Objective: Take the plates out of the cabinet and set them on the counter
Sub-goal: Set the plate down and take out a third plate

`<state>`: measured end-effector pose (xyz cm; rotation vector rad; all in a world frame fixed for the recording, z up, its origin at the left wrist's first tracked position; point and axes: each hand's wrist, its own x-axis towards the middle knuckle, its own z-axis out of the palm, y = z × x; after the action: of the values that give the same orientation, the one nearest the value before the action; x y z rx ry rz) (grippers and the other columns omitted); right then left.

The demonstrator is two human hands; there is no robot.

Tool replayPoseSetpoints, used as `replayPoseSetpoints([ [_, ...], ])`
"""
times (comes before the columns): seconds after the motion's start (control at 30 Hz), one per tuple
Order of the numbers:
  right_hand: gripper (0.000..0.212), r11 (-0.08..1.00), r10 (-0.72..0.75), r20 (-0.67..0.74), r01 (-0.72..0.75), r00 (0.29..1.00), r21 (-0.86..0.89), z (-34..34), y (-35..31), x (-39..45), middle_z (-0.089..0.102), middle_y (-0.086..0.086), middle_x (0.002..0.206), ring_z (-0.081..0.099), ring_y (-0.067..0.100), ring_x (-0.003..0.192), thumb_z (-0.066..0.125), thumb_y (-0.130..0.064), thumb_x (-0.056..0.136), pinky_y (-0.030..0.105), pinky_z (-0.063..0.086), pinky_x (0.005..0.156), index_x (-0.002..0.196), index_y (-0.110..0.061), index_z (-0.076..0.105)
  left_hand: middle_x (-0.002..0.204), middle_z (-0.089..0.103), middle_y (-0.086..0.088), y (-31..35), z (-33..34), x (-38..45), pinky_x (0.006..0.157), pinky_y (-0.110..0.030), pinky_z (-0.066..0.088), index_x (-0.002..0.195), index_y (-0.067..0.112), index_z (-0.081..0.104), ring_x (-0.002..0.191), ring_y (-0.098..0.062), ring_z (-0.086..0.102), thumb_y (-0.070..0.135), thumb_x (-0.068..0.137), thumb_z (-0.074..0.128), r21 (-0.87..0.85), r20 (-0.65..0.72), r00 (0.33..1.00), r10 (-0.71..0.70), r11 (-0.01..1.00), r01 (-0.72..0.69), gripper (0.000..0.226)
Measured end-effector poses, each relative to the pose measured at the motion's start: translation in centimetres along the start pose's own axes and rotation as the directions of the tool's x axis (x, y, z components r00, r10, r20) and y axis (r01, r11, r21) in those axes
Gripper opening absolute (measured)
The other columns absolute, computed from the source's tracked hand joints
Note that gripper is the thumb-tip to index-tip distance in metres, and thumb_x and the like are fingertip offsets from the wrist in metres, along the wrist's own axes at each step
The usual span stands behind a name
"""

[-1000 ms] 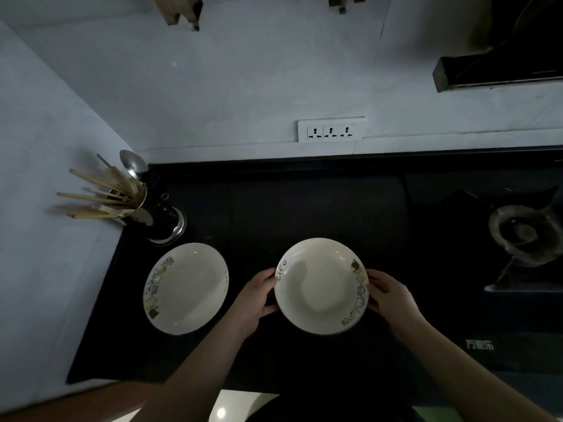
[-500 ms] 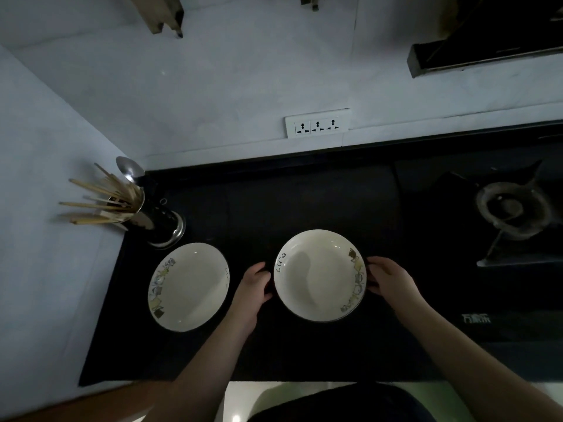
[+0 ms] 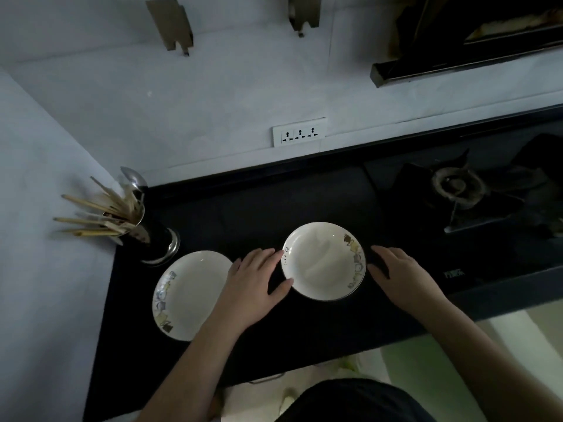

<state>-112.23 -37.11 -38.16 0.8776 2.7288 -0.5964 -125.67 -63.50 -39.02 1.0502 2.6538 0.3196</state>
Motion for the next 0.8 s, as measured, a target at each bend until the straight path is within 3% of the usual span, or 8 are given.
replayPoseSetpoints([
  [0.13,0.061,0.995,-0.023,-0.056,0.018,0.998,-0.098,1.6,-0.4,-4.1,0.043,0.000,0.148,0.042,0.023,0.134,0.041,-0.053,0.095,0.043,0.036,0.109,0.149,-0.027,0.029,0.163,0.023,0.005,-1.3,-0.4,-2.0,0.122,-0.047,0.016,0.156,0.033,0.018,0.150,-0.016,0.014,0.063,0.095,0.027,0.134,-0.066,0.993,0.093,0.987,-0.084,0.068],
  [0.3,0.065,0.982,0.011,-0.160,-0.041,0.987,-0.186,3.5,-0.3,-9.1,0.033,0.002,0.155,0.027,0.025,0.143,0.028,-0.061,0.093,0.045,0.027,0.116,0.150,-0.029,0.027,0.164,0.021,0.005,-0.5,-0.1,-3.3,0.122,-0.050,0.008,0.156,0.033,0.017,0.151,-0.018,0.010,0.062,0.095,0.023,0.210,-0.030,0.977,0.212,0.957,-0.202,0.068],
  [0.4,0.063,0.975,0.033,-0.241,-0.084,0.970,-0.205,4.2,0.1,-12.6,0.034,0.003,0.155,0.028,0.026,0.143,0.020,-0.063,0.096,0.044,0.023,0.115,0.148,-0.029,0.031,0.163,0.023,0.004,1.3,0.4,-3.3,0.122,-0.052,0.008,0.156,0.031,0.022,0.151,-0.019,0.010,0.060,0.096,0.027,0.223,-0.013,0.946,0.325,0.923,-0.314,0.067],
  [0.6,0.071,0.954,0.196,-0.304,-0.253,0.932,-0.160,4.5,3.4,-19.5,0.034,0.006,0.155,0.025,0.028,0.145,0.010,-0.066,0.094,0.047,0.024,0.118,0.148,-0.027,0.035,0.163,0.025,0.002,7.2,1.9,-3.4,0.122,-0.048,0.006,0.155,0.027,0.024,0.151,-0.022,0.013,0.060,0.095,0.022,0.239,0.046,0.863,0.503,0.834,-0.498,0.069],
  [0.8,0.069,0.897,0.398,-0.347,-0.440,0.849,-0.047,5.4,7.8,-27.8,0.025,0.004,0.159,0.014,0.026,0.149,0.012,-0.066,0.095,0.043,0.007,0.120,0.150,-0.029,0.028,0.164,0.021,0.003,15.2,3.7,-4.9,0.122,-0.046,0.006,0.156,0.030,0.018,0.152,-0.021,0.010,0.061,0.093,0.015,0.225,0.104,0.761,0.640,0.731,-0.645,0.071],
])
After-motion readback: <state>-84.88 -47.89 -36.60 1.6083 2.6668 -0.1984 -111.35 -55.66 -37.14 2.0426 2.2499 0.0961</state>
